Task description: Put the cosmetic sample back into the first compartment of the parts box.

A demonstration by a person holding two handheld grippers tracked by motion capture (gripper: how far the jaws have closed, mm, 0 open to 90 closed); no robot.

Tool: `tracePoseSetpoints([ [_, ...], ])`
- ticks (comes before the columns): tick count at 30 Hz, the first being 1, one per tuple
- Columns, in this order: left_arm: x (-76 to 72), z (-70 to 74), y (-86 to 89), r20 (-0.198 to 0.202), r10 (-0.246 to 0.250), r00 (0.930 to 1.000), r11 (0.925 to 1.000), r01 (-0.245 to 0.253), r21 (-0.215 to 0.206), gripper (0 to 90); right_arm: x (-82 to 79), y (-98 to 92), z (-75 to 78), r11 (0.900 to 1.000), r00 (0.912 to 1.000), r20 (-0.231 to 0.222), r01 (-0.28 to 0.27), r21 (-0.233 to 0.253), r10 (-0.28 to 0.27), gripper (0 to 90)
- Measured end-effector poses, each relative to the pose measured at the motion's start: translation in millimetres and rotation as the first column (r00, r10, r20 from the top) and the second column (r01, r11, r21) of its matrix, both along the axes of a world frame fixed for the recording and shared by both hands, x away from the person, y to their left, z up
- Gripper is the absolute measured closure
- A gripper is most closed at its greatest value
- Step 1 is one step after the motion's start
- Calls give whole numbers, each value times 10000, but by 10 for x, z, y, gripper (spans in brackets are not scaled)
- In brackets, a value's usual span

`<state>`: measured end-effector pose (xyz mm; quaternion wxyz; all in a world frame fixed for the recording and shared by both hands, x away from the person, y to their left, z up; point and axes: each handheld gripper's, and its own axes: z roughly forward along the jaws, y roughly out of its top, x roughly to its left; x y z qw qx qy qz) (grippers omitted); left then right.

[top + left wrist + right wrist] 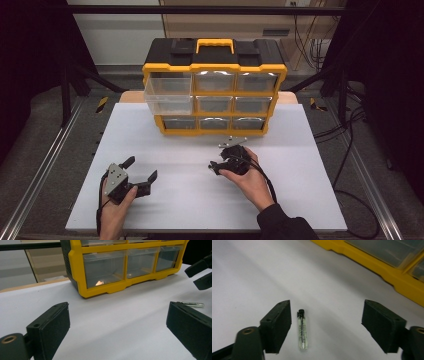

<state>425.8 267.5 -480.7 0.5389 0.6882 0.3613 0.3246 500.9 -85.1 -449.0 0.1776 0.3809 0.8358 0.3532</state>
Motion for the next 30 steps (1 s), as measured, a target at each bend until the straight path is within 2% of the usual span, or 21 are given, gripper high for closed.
tracePoseSetpoints([
  [1,1,-2,-1,-15,-24,10000,10000,24,0,47,0,0,0,10000,10000,0,0,0,0,287],
  [3,1,-4,-12,-38,-74,10000,10000,75,41,47,5,0,-8,10000,10000,-55,14,-96,-14,357],
  [6,-3,-5,-27,-32,-138,9999,9999,138,101,47,12,-10,-7,9997,9992,-326,-232,121,236,458],
  [8,-3,-4,-28,-28,-137,9999,9998,137,138,47,14,-9,-8,9994,9986,-447,-287,210,296,493],
  [14,4,-10,-22,-84,-118,9999,9999,119,124,47,29,9,-43,9992,9975,-583,-390,14,390,534],
  [19,2,-8,-16,-87,-120,9999,9999,121,103,47,33,38,-69,9988,9957,-786,-483,37,484,575],
  [23,9,-14,-12,-129,-88,9999,9999,89,54,48,12,60,-97,9982,9935,-968,-602,31,602,645],
  [30,9,-13,-14,-134,-140,9998,9999,141,89,47,19,87,-124,9976,9922,-1041,-688,30,688,696],
])
